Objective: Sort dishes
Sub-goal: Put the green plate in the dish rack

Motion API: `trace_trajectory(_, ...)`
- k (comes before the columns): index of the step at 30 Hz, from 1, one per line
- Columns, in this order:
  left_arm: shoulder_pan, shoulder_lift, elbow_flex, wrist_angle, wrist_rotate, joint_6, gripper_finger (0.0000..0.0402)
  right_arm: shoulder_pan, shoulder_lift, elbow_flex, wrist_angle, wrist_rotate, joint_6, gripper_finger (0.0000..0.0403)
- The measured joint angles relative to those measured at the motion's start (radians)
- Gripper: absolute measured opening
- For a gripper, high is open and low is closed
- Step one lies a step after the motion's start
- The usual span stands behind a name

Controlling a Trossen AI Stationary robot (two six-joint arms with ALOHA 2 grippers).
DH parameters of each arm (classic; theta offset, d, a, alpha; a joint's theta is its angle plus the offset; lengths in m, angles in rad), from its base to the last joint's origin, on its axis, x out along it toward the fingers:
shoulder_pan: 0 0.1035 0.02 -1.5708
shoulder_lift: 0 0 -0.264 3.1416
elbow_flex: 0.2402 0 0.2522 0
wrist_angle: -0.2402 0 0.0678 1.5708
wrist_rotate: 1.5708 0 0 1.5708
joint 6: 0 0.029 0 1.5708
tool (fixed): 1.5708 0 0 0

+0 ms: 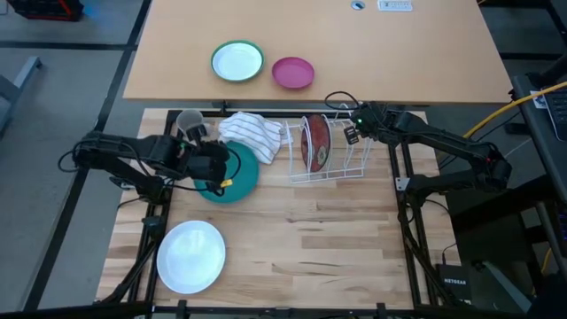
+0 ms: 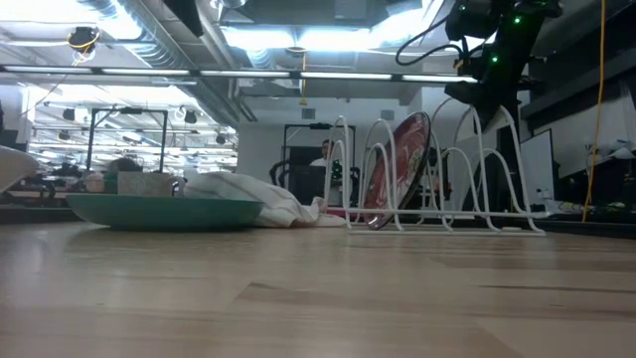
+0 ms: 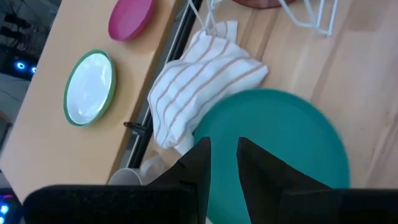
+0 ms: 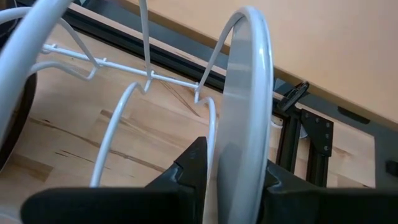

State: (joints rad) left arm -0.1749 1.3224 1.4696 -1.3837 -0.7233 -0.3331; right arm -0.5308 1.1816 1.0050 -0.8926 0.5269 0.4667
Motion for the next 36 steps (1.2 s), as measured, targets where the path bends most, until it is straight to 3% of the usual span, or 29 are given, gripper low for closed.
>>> trace_trajectory(7, 0.000, 0.000, -0.009, 0.007, 0.000, 0.040, 0.0070, 0.000, 0.000, 0.000, -0.001, -0.011, 0.006, 0.0067)
trace_trajectory(24, 0.000, 0.000, -0.009, -0.011, 0.002, 0.042, 0.0070, 0.001, 0.001, 0.165, -0.204, -0.078, -0.005, 0.0154)
trace_trajectory(36, -0.002, 0.000, -0.031, -0.059, 0.189, -0.029, 0.0070, 0.000, 0.000, 0.446, -0.336, -0.190, -0.126, 0.0154)
